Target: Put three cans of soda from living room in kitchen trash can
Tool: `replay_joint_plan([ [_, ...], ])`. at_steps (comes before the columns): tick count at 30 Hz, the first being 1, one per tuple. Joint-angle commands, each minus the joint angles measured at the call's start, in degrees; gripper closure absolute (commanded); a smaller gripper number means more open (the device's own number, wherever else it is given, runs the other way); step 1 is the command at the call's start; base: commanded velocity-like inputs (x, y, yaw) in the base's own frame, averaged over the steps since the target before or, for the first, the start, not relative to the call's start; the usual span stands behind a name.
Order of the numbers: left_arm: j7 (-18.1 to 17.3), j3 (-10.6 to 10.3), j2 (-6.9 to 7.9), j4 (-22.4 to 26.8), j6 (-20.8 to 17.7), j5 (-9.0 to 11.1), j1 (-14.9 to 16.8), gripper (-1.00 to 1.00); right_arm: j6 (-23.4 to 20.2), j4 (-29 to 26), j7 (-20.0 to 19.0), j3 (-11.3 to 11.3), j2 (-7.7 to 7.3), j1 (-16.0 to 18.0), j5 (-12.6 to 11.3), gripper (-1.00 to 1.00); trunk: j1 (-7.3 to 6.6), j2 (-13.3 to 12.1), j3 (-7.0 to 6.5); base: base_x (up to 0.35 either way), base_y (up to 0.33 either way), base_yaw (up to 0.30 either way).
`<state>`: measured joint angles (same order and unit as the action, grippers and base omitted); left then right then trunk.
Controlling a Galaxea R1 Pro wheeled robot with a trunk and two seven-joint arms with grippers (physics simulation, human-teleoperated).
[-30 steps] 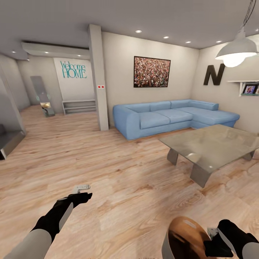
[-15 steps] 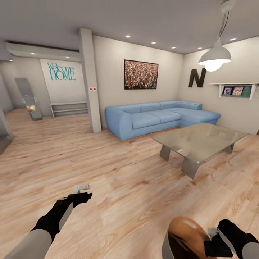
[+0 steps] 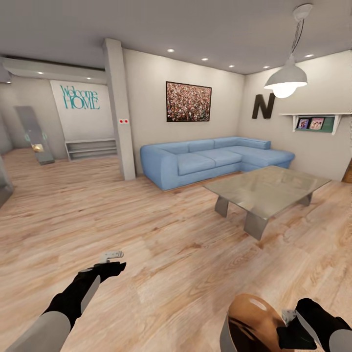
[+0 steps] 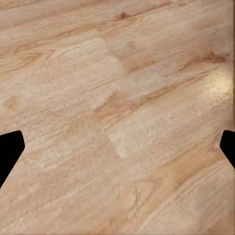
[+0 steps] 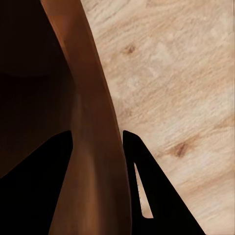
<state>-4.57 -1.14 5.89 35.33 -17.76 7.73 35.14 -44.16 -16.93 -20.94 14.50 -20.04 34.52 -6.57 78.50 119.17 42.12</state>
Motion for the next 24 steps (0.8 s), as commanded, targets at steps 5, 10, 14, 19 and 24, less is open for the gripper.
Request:
replay_joint_plan([
  [5, 0.0, -0.1, 0.0, 0.0, 0.0, 0.0, 0.0, -1.0, -0.1, 0.0, 0.0, -0.2, 0.0, 0.0, -0.8, 1.0, 0.0, 0.0, -0.01, 0.0, 0.0, -0.201],
  [10, 0.0, -0.2, 0.0, 0.0, 0.0, 0.0, 0.0, -1.0, -0.1, 0.0, 0.0, -0.2, 0.0, 0.0, -0.8, 1.0, 0.0, 0.0, -0.01, 0.0, 0.0, -0.238],
  [14, 0.0, -0.2, 0.0, 0.0, 0.0, 0.0, 0.0, -1.0, -0.1, 0.0, 0.0, -0.2, -0.04, 0.0, -0.8, 1.0, 0.0, 0.0, -0.01, 0.0, 0.0, -0.247],
  [19, 0.0, -0.2, 0.0, 0.0, 0.0, -0.1, 0.0, -1.0, -0.1, 0.0, 0.0, -0.3, -0.02, 0.0, -0.8, 1.0, 0.0, 0.0, -0.01, 0.0, 0.0, -0.25],
  [24, 0.0, -0.2, 0.0, 0.0, 0.0, -0.1, 0.0, -1.0, -0.1, 0.0, 0.0, -0.3, 0.0, 0.0, -0.8, 1.0, 0.0, 0.0, 0.0, 0.0, 0.0, -0.247],
])
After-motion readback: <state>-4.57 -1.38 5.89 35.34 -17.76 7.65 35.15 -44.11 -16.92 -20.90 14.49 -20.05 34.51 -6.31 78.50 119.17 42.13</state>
